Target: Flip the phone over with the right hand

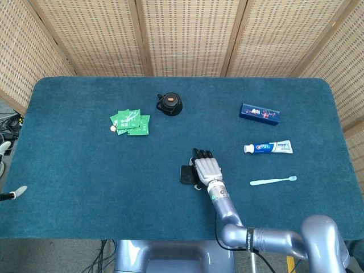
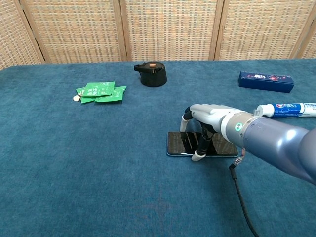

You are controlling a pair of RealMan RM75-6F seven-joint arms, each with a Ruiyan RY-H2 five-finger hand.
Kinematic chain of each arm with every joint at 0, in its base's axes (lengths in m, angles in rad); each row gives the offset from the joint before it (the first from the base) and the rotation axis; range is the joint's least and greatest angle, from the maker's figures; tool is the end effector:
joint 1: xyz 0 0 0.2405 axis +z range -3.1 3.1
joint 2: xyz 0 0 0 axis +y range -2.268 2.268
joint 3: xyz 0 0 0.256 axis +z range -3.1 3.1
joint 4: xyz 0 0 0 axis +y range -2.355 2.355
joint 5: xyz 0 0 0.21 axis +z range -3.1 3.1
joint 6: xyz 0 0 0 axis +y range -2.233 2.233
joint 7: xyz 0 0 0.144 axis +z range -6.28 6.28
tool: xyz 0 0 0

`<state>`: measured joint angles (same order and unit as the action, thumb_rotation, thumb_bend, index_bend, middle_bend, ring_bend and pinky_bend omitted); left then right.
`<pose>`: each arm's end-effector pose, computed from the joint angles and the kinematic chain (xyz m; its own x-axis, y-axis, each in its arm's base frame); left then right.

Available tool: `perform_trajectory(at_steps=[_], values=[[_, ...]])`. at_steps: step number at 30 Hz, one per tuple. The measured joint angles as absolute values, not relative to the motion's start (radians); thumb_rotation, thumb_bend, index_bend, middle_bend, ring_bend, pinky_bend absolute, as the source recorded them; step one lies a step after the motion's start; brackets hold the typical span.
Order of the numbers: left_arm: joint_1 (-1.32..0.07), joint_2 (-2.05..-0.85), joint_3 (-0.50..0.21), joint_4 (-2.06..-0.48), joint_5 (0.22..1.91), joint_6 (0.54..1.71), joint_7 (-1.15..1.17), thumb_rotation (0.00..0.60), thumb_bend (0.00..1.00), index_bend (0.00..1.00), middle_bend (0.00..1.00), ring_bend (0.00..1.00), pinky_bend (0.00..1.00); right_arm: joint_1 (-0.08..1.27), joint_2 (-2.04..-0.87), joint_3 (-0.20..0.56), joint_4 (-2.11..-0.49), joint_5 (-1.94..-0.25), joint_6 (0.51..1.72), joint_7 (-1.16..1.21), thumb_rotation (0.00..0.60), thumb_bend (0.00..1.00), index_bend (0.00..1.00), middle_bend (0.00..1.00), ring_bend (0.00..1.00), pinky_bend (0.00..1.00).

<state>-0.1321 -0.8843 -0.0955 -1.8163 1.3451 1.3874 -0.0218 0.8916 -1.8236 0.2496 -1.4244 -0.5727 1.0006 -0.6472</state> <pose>-0.2946 0.2005 0.2136 0.3788 0.0329 0.9249 0.9213 0.0814 -0.3803 -0.1026 -0.3345 -0.0966 0.3371 -0.4609 0.8209 -0.9415 -0.1660 0.2934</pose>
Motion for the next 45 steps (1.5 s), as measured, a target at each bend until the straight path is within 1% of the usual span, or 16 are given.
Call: perform_trajectory(at_steps=[7,16,31,38,42,43,45], values=[[-0.13,-0.882,-0.095,-1.817,1.347,1.392,-0.03,0.6,0.0,0.0,0.0,0.0,0.0,0.888,-1.827,0.249,-1.43,-0.591,1.005,-0.63,0.6,0.44,0.53,0.0,0.0,0.0],[-0.129,-0.879,-0.092,-1.819,1.357,1.393,-0.034,0.6,0.0,0.0,0.0,0.0,0.0,0.862,-1.802,0.257,-1.489,-0.712,1.008,-0.522,0.6,0.46,0.55,0.0,0.0,0.0],[-0.126,-0.875,-0.085,-1.821,1.375,1.396,-0.041,0.6,0.0,0.0,0.0,0.0,0.0,0.776,-1.712,0.257,-1.613,-0.977,0.978,-0.196,0.6,0.47,0.57,0.0,0.0,0.0],[-0.127,-0.877,-0.083,-1.824,1.375,1.396,-0.033,0.6,0.0,0.0,0.0,0.0,0.0,0.716,-1.653,0.264,-1.629,-1.044,0.965,0.013,0.6,0.47,0.57,0.0,0.0,0.0],[-0.127,-0.88,-0.08,-1.828,1.38,1.396,-0.021,0.6,0.0,0.0,0.0,0.0,0.0,0.676,-1.617,0.26,-1.61,-1.078,0.953,0.138,0.6,0.47,0.54,0.0,0.0,0.0],[-0.127,-0.881,-0.079,-1.83,1.382,1.396,-0.017,0.6,0.0,0.0,0.0,0.0,0.0,0.667,-1.609,0.258,-1.601,-1.088,0.948,0.171,0.6,0.47,0.52,0.0,0.0,0.0],[-0.125,-0.882,-0.076,-1.834,1.385,1.399,-0.013,0.6,0.0,0.0,0.0,0.0,0.0,0.645,-1.589,0.251,-1.575,-1.109,0.935,0.251,0.6,0.47,0.45,0.0,0.0,0.0]])
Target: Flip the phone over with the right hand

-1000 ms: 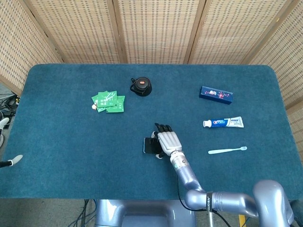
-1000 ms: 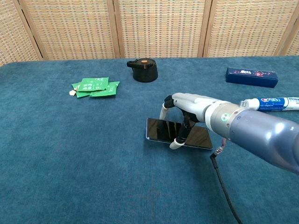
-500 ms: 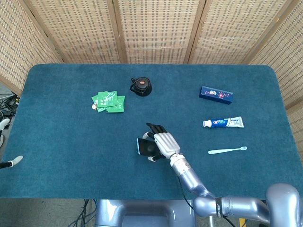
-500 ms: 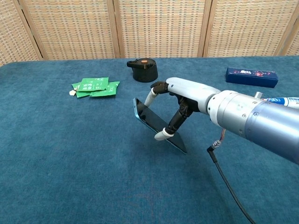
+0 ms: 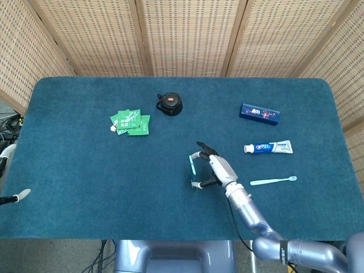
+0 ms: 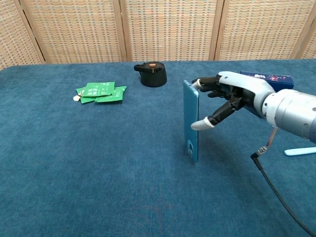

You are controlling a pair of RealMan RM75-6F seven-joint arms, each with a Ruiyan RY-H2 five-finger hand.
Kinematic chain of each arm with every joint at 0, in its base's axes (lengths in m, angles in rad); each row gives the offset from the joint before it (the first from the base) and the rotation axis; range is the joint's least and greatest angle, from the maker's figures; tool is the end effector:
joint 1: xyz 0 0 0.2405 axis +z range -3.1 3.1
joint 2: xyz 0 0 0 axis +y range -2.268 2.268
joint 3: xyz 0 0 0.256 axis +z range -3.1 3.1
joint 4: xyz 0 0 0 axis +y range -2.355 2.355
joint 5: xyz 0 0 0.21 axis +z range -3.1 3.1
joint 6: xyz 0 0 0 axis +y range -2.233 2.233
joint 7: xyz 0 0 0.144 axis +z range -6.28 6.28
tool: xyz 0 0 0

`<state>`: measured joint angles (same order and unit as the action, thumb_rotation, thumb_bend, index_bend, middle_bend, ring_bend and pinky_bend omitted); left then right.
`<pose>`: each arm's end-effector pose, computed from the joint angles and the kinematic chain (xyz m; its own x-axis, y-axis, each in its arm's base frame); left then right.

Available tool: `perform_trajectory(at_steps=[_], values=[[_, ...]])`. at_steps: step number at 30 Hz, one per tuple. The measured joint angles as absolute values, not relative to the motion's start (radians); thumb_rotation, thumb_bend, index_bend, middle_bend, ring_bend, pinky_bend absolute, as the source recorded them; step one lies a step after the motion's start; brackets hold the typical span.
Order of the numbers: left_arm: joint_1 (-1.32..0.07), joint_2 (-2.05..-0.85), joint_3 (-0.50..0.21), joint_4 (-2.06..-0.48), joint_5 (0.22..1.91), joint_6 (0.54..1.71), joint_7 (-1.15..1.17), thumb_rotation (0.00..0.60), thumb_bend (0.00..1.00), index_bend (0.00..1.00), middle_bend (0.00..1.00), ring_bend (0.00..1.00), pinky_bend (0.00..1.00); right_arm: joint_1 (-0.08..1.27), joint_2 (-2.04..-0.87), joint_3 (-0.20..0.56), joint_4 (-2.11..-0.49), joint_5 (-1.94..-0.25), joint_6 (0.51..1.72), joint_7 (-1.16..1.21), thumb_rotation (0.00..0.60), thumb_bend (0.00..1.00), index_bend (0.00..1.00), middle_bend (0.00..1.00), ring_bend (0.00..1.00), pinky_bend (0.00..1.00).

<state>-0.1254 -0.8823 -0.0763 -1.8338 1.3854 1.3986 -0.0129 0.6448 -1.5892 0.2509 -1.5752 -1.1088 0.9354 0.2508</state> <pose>-0.2891 0.1945 0.2089 0.3814 0.0466 0.9232 0.9221 0.0506 -0.3835 -0.1364 -0.3202 -0.0258 -0.2784 -0.4575 0.8445 -0.9326 -0.0814 -0.3515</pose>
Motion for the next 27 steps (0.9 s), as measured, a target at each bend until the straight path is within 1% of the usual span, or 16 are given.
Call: perform_trajectory(at_steps=[5,7,8,14,19,21,25,26,27], values=[[-0.12,-0.882,-0.073,-1.84,1.393,1.409,-0.009,0.6,0.0,0.0,0.0,0.0,0.0,0.594,-1.538,0.229,-1.49,-1.163,0.895,0.456,0.6,0.44,0.09,0.0,0.0,0.0],[-0.118,-0.881,-0.072,-1.842,1.397,1.413,-0.008,0.6,0.0,0.0,0.0,0.0,0.0,0.575,-1.52,0.219,-1.449,-1.186,0.883,0.534,0.6,0.43,0.01,0.0,0.0,0.0],[-0.117,-0.881,-0.07,-1.844,1.401,1.415,-0.008,0.6,0.0,0.0,0.0,0.0,0.0,0.562,-1.506,0.213,-1.414,-1.197,0.873,0.587,0.6,0.43,0.0,0.0,0.0,0.0],[-0.107,-0.879,-0.06,-1.854,1.432,1.435,-0.007,0.6,0.0,0.0,0.0,0.0,0.0,0.497,-1.446,0.202,-1.246,-1.24,0.852,0.843,0.6,0.43,0.0,0.0,0.0,0.0],[-0.098,-0.877,-0.052,-1.861,1.457,1.453,-0.009,0.6,0.0,0.0,0.0,0.0,0.0,0.446,-1.369,0.196,-1.222,-1.309,0.889,0.963,0.6,0.41,0.0,0.0,0.0,0.0],[-0.094,-0.877,-0.049,-1.863,1.467,1.461,-0.009,0.6,0.0,0.0,0.0,0.0,0.0,0.43,-1.338,0.191,-1.233,-1.338,0.922,0.973,0.6,0.35,0.0,0.0,0.0,0.0],[-0.086,-0.878,-0.045,-1.864,1.484,1.478,-0.007,0.6,0.0,0.0,0.0,0.0,0.0,0.409,-1.3,0.178,-1.255,-1.385,0.984,0.95,0.6,0.06,0.0,0.0,0.0,0.0],[-0.083,-0.878,-0.044,-1.863,1.489,1.484,-0.006,0.6,0.0,0.0,0.0,0.0,0.0,0.404,-1.292,0.173,-1.258,-1.4,1.002,0.926,0.6,0.01,0.0,0.0,0.0,0.0],[-0.081,-0.879,-0.043,-1.862,1.494,1.49,-0.005,0.6,0.0,0.0,0.0,0.0,0.0,0.399,-1.286,0.168,-1.259,-1.412,1.015,0.902,0.6,0.0,0.0,0.0,0.0,0.0]])
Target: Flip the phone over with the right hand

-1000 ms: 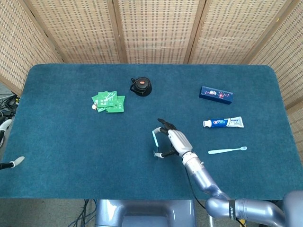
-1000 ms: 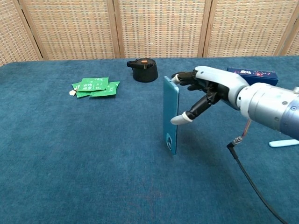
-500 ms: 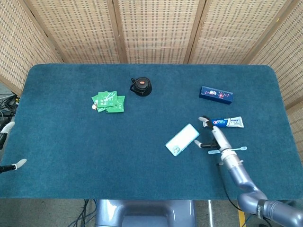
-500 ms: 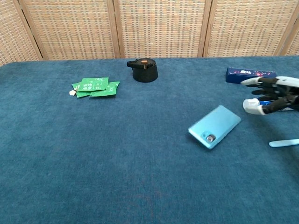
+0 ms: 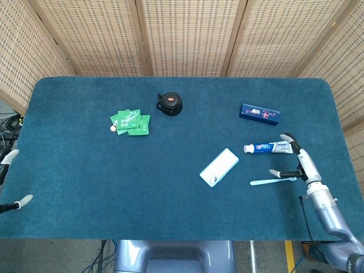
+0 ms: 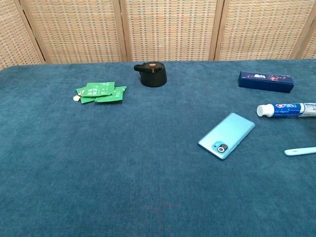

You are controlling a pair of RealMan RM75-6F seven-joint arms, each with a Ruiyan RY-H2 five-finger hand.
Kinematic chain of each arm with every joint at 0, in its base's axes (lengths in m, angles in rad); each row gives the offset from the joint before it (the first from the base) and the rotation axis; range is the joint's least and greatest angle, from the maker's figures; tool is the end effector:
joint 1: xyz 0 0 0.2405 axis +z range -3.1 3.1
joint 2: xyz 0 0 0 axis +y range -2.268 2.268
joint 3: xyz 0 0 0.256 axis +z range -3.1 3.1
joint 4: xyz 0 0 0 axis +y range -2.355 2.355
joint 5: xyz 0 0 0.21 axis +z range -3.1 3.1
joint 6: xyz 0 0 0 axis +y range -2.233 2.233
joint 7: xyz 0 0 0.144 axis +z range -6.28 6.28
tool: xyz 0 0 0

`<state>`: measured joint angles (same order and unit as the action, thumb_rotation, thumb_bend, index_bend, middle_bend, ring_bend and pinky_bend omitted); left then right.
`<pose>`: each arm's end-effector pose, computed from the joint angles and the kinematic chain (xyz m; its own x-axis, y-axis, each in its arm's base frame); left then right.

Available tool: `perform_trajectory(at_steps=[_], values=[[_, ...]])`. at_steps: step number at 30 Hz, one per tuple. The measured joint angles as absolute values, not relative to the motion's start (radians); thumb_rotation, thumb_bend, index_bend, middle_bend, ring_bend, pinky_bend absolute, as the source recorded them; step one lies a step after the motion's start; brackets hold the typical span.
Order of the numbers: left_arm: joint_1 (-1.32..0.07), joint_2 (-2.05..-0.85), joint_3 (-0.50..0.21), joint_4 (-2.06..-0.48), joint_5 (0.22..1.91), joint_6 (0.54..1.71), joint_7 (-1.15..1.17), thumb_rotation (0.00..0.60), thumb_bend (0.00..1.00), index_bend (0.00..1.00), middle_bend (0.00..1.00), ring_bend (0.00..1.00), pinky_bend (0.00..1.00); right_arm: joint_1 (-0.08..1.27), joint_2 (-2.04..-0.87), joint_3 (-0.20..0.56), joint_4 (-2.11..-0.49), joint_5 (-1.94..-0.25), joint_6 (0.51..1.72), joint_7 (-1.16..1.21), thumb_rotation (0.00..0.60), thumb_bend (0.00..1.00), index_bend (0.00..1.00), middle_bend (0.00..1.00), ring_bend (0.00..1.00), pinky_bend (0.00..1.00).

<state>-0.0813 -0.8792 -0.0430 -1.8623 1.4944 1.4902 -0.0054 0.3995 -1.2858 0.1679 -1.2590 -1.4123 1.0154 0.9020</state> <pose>-0.2762 0.1753 0.2088 0.3811 0.0080 0.9245 0.9245 -0.0110 -0.3811 -0.3192 -0.3124 0.1098 -0.3238 -0.2127 0.9219 -0.9460 0.0578 -0.3189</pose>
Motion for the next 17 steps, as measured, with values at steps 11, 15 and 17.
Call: perform_trajectory(at_steps=[11,15,17], values=[[-0.038,-0.906,-0.021,-1.837,1.577,1.579,0.004,0.6,0.0,0.0,0.0,0.0,0.0,0.273,-1.202,0.096,-1.357,-1.546,1.313,0.294,0.6,0.0,0.0,0.0,0.0,0.0],[-0.032,-0.906,-0.017,-1.832,1.581,1.584,-0.003,0.6,0.0,0.0,0.0,0.0,0.0,0.201,-1.178,0.075,-1.438,-1.578,1.453,0.112,0.6,0.0,0.0,0.0,0.0,0.0],[-0.031,-0.906,-0.016,-1.832,1.58,1.583,-0.004,0.6,0.0,0.0,0.0,0.0,0.0,0.166,-1.169,0.064,-1.475,-1.598,1.515,0.068,0.6,0.0,0.0,0.0,0.0,0.0]])
